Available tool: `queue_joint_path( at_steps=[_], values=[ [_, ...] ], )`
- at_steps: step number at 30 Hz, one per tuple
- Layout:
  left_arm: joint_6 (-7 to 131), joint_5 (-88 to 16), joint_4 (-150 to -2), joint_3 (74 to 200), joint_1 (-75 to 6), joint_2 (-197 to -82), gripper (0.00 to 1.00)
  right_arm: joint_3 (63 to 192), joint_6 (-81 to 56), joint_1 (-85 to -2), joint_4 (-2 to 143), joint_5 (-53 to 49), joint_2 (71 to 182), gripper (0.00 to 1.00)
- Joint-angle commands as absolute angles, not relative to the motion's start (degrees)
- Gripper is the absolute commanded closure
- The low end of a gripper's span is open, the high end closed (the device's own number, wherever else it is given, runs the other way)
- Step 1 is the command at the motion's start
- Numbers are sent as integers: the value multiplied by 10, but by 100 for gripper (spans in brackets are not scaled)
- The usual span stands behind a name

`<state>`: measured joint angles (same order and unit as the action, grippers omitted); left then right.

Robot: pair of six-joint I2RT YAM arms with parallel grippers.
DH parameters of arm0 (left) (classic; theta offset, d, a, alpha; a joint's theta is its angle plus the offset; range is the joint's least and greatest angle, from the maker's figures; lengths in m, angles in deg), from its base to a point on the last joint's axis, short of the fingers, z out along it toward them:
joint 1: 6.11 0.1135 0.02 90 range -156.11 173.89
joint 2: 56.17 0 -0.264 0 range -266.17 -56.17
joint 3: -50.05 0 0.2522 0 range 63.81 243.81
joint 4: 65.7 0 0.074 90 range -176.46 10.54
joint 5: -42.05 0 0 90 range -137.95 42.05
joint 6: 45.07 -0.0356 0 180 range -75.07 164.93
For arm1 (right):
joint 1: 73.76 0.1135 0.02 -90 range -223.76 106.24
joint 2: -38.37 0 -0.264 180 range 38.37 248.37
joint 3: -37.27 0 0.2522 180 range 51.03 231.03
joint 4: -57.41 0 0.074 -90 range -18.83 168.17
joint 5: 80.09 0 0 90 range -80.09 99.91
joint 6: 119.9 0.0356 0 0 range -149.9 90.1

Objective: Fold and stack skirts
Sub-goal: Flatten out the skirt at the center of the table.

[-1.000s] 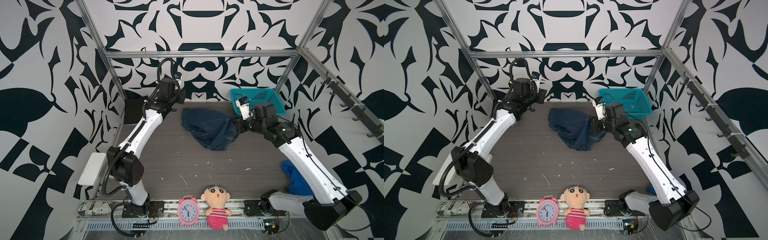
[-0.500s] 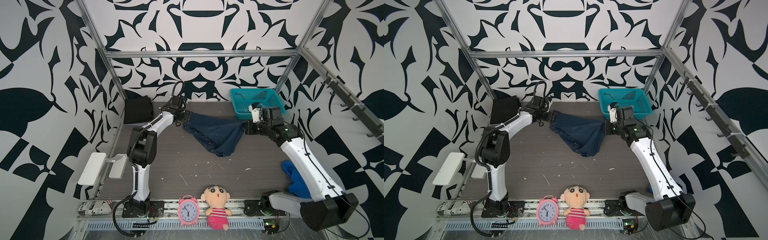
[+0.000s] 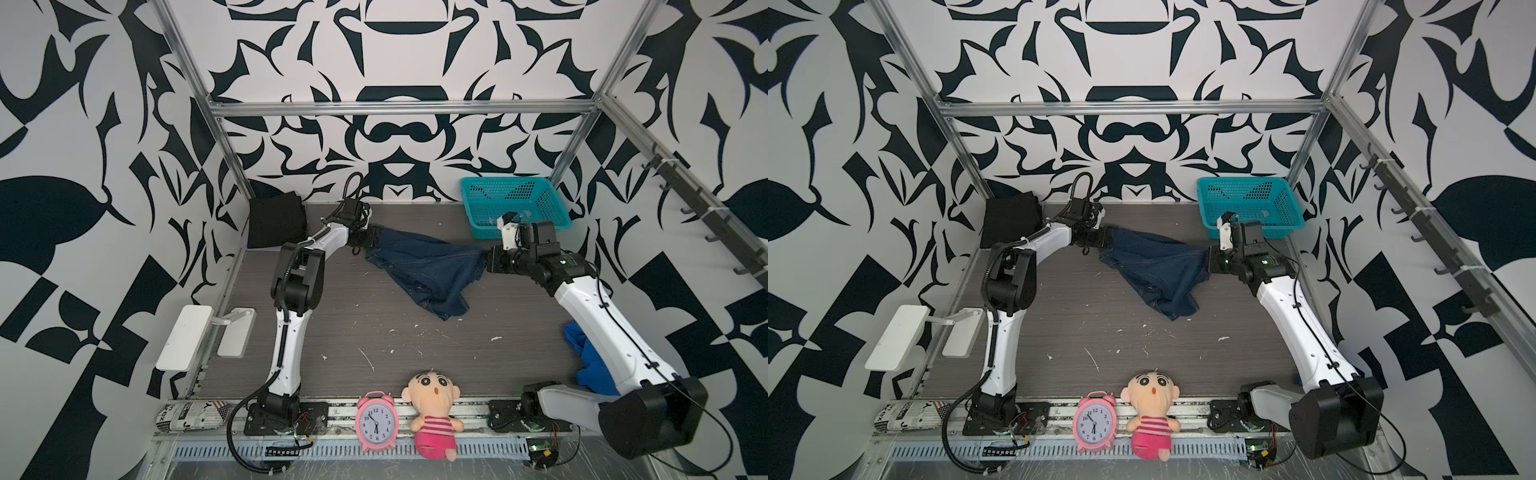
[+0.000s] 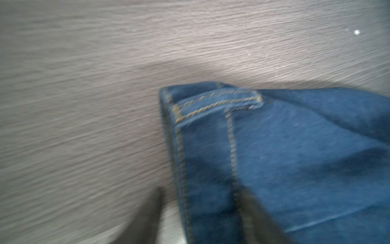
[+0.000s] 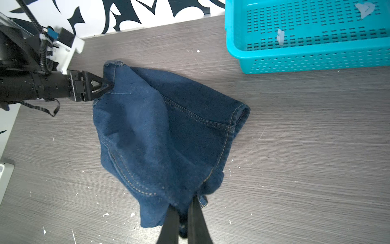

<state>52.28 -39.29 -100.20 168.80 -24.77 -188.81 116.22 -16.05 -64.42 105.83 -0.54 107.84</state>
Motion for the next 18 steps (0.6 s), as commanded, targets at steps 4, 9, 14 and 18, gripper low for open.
queue_joint_path(
  at_steps=[4,9,14,18],
  values=[
    [537,-397,-1005,1706,-247,-1822,100,1191,-158,-647,1046,-10,1080,100],
    [535,-468,-1023,1663,-248,-1700,100,1228,-166,-647,1053,6,1065,100],
    [533,-536,-1016,1611,-248,-1577,100,1283,-182,-646,1066,29,1047,100],
    [540,-546,-1076,1628,-249,-1530,100,1324,-188,-647,1086,38,1036,100]
  ],
)
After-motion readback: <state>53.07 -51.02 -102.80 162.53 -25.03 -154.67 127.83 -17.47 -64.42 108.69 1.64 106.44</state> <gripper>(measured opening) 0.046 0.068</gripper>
